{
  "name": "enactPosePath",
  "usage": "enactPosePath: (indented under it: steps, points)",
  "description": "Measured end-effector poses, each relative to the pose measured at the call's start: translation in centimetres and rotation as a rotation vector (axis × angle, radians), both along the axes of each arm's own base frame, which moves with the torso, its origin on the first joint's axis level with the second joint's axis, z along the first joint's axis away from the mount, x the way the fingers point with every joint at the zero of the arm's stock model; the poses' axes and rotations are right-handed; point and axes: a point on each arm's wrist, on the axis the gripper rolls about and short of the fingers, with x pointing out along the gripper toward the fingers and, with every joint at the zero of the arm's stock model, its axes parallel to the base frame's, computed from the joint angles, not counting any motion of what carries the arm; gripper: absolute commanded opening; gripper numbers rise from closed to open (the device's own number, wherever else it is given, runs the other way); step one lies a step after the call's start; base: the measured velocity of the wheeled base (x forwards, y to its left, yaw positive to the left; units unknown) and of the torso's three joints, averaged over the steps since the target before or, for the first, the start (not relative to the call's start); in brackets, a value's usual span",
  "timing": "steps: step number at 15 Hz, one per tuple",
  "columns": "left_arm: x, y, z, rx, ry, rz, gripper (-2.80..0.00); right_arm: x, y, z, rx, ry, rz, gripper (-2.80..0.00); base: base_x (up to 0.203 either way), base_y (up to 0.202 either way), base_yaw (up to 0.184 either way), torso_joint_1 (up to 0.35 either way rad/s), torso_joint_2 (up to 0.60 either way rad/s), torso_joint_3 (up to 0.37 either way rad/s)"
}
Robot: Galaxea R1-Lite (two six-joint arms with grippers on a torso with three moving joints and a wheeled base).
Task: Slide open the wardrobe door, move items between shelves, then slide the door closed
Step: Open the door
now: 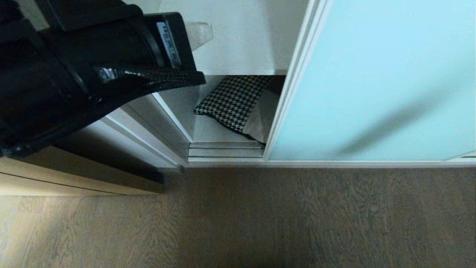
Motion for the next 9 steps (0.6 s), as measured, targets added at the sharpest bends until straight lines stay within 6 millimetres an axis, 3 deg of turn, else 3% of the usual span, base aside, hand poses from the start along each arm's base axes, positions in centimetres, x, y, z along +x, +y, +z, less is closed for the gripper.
enactPosePath:
  steps: [3, 6, 9]
  points:
    - [1.4, -2.7, 0.6, -0.016, 0.001, -0.009, -2.8, 0.0, 0.0, 0.0, 0.0, 0.0, 0.0, -2.8, 0.0, 0.0, 0.0, 0.0, 0.0, 0.0]
    - [2.1, -5.0, -0.5, -0.012, 0.033, 0.001, -2.8, 0.0, 0.0, 0.0, 0.0, 0.0, -0.001, -2.8, 0.0, 0.0, 0.0, 0.0, 0.0, 0.0]
    - [1.5, -4.6, -0.2, -0.045, 0.017, 0.01, -2.8, 0.0, 0.0, 0.0, 0.0, 0.0, 0.0, -2.8, 0.0, 0.0, 0.0, 0.0, 0.0, 0.0]
